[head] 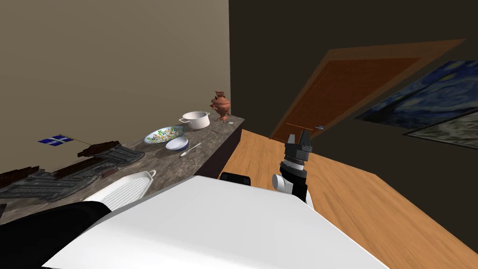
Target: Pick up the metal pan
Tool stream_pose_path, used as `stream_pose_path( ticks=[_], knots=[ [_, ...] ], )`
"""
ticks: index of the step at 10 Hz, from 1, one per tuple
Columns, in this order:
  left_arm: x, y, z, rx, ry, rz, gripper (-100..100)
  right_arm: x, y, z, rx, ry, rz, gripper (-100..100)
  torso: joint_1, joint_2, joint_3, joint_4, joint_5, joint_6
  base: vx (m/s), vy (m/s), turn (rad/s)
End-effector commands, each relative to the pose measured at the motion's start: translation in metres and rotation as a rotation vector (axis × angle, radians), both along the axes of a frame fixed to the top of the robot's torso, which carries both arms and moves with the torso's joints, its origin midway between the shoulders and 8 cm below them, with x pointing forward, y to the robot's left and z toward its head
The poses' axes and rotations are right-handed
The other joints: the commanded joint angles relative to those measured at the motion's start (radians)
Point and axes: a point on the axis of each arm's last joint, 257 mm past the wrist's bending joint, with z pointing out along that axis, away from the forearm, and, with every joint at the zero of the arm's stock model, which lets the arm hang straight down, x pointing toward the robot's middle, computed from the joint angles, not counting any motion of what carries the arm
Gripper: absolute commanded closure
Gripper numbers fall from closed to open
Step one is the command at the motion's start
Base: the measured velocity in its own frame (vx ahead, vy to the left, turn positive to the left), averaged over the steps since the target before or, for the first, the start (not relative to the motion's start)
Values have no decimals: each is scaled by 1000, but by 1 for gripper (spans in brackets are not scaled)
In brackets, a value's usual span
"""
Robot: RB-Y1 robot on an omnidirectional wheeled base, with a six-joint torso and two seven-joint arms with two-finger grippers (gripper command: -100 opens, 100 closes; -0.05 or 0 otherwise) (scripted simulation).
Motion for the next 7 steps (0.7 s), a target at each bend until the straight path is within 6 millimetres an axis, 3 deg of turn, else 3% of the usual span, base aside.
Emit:
stream_pose_path(
  ticks=[1, 6, 7],
  knots=[
    [-7, 3, -4, -2, 0, 43, -100, 0, 0, 0, 0, 0, 0, 0, 0, 0, 0, 0, 0, 0, -118, 6, -225],
    [-26, 10, -13, -4, -2, 168, -100, 0, 0, 0, 0, 0, 0, 0, -1, -1, -1, 0, 0, 0, -95, -17, -239],
    [-23, 9, -11, -2, -2, 149, -100, 0, 0, 0, 0, 0, 0, 0, 0, -1, 0, 0, 0, 0, -43, -6, -41]
  ],
)
